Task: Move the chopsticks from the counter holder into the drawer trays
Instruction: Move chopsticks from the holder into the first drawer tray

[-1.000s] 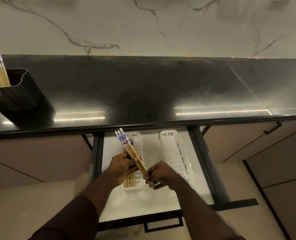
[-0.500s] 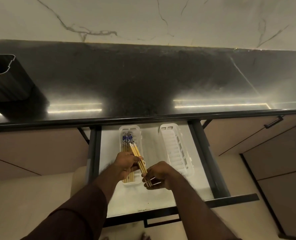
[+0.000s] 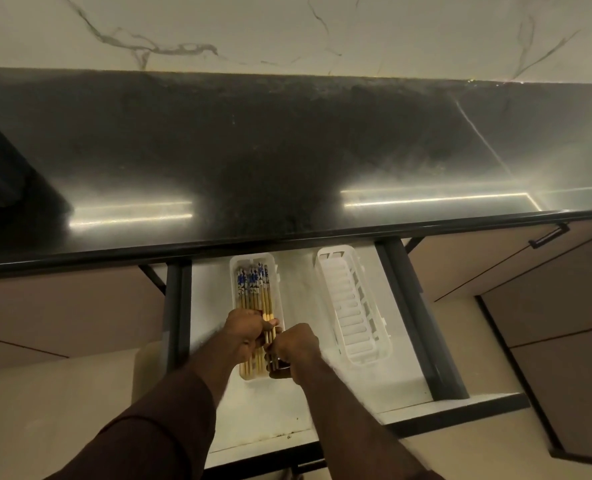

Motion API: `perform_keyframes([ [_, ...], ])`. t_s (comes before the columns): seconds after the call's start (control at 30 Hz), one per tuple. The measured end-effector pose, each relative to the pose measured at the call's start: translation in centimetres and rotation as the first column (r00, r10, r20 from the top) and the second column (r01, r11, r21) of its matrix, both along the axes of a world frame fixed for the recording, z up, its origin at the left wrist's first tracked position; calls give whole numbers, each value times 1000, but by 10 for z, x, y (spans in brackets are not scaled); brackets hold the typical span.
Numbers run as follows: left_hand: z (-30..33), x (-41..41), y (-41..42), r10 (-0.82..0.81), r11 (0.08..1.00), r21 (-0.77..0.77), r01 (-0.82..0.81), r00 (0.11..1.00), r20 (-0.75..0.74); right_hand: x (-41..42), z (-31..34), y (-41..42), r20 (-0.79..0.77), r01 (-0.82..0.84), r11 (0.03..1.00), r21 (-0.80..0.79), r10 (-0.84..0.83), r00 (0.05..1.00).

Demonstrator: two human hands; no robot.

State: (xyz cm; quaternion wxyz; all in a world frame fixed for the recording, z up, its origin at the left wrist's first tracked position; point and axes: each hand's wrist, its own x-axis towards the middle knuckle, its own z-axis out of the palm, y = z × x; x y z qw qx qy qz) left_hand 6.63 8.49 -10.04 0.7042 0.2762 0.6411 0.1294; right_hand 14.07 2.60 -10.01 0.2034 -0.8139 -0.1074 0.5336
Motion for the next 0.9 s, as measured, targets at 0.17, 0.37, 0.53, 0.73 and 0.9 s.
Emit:
perform_keyframes([
  [0.17,-11,3,5,41,999,-35,-41,999,5,-4,-2,1,147,-84,997,0,83,986],
  [0.37,-18,8,7,36,998,-55,-35,999,10,-5,-5,3,260,-201,980,-3,195,946],
  [0.53,-21,9,8,58,998,-37,-58,998,-11,-9,-6,4,320,-276,961,-6,263,910],
  [0.73,-29,9,6,33,998,66,-26,992,-123,-12,-5,3,409,-407,913,-22,379,830],
  [0.9,-45,7,7,-10,996,88,25,986,-167,-11,-3,0,490,-488,872,-20,434,756],
])
